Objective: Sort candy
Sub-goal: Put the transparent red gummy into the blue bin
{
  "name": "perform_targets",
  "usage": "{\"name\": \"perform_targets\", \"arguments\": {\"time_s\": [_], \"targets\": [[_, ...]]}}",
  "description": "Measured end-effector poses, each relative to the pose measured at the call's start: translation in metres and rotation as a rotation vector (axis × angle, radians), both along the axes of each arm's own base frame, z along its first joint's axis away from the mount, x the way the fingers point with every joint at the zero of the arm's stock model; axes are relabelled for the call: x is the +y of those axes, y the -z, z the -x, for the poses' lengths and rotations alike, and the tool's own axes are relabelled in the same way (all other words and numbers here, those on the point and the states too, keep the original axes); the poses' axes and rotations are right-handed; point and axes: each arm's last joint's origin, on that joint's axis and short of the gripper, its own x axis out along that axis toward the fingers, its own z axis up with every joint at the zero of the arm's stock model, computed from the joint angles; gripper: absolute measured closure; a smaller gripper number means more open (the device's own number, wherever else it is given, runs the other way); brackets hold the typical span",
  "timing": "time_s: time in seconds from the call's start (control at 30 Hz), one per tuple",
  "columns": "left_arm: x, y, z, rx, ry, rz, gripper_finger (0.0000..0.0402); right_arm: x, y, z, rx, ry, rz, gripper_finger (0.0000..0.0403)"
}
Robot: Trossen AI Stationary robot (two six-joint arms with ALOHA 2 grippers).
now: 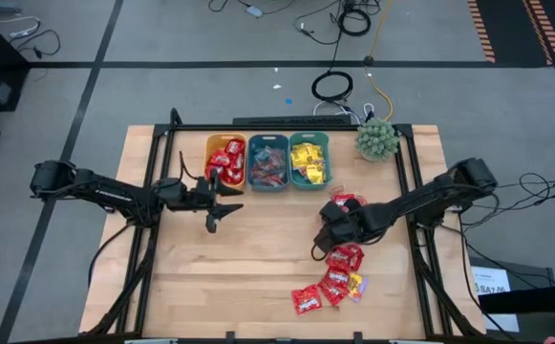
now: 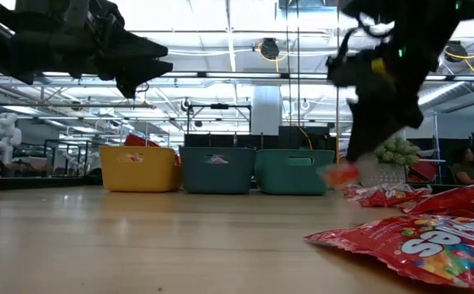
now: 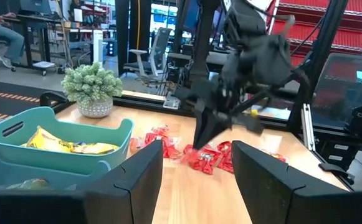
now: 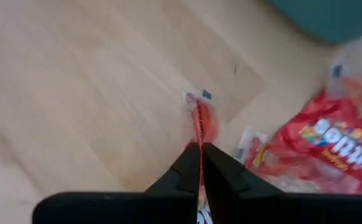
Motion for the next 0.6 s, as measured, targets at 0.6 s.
{"name": "perform_targets", "arguments": {"time_s": [0.6], "targets": [[0.001, 0.000, 0.000, -0.005, -0.031, -0.005, 0.0202, -0.102, -0.147, -0.053, -0.320, -0.130, 0.167, 0.0403]]}}
